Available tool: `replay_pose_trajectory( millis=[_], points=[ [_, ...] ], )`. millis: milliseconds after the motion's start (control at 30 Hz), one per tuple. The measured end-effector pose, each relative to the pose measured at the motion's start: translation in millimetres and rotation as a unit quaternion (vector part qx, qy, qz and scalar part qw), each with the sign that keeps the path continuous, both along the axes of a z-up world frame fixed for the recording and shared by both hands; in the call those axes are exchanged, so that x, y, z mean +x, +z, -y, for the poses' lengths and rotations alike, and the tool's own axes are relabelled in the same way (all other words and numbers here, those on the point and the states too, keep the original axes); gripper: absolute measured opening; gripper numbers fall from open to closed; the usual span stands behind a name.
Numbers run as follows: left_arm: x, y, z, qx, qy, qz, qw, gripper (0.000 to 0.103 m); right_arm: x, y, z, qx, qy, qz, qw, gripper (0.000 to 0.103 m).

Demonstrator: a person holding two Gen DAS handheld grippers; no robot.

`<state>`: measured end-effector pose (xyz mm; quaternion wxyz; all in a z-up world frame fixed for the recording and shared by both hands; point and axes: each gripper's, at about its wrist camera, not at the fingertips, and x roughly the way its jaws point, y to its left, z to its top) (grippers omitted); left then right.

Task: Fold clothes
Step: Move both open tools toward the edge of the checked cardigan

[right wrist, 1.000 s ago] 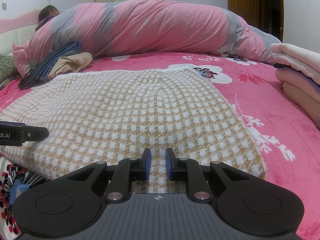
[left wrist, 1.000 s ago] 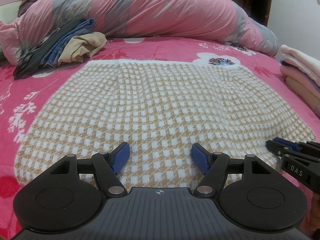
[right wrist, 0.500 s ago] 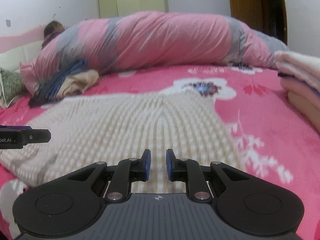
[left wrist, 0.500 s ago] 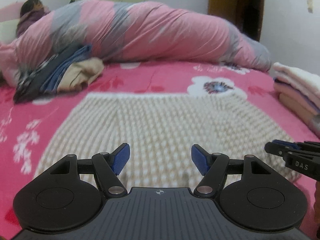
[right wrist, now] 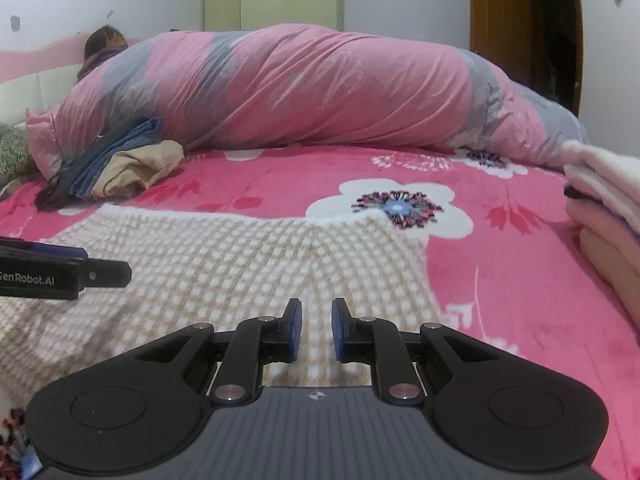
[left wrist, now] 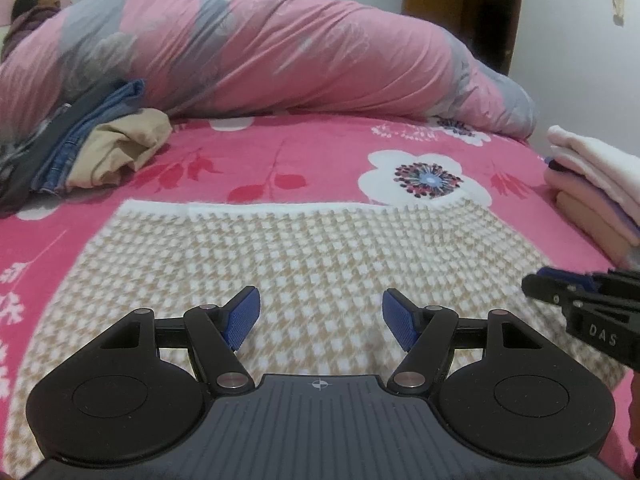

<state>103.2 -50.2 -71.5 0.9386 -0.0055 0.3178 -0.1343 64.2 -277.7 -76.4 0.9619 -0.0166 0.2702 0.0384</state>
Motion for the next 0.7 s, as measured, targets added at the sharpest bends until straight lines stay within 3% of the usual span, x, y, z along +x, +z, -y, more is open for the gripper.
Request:
replay_pose_trajectory(
  millis=[167,300,433,567,700],
  points=[
    [20.1,-14.7,2.0,0.013,0.015,-0.023,0.9995,0.069,35.0,-3.2,12.5,-0.009,-0.003,-0.003,1.0,0.016],
    [23.8,-23.7,-6.4,-0.012,0.019,-0.03,0.9993,0.072,64.0,-19.7,31.7,-0.017,-0.031,-0.035,0.999,0.014],
    [21.9,-25.5,-8.2,-0.014,0.017,-0.026,0.9994,0.072,73.6,-16.9,43.1,0.007,-0.052,-0.044,0.998,0.01],
    [22.1,-25.5,-8.1,-0.015,0.017,-0.026,0.9994,0.072,79.0,4.2,29.7,0.023,-0.022,-0.012,0.999,0.01],
    [22.4,-25.5,-8.9,-0.017,0.015,-0.025,0.9994,0.072,111.2,-11.0,21.4,0.017,-0.018,-0.041,0.999,0.01]
  ],
)
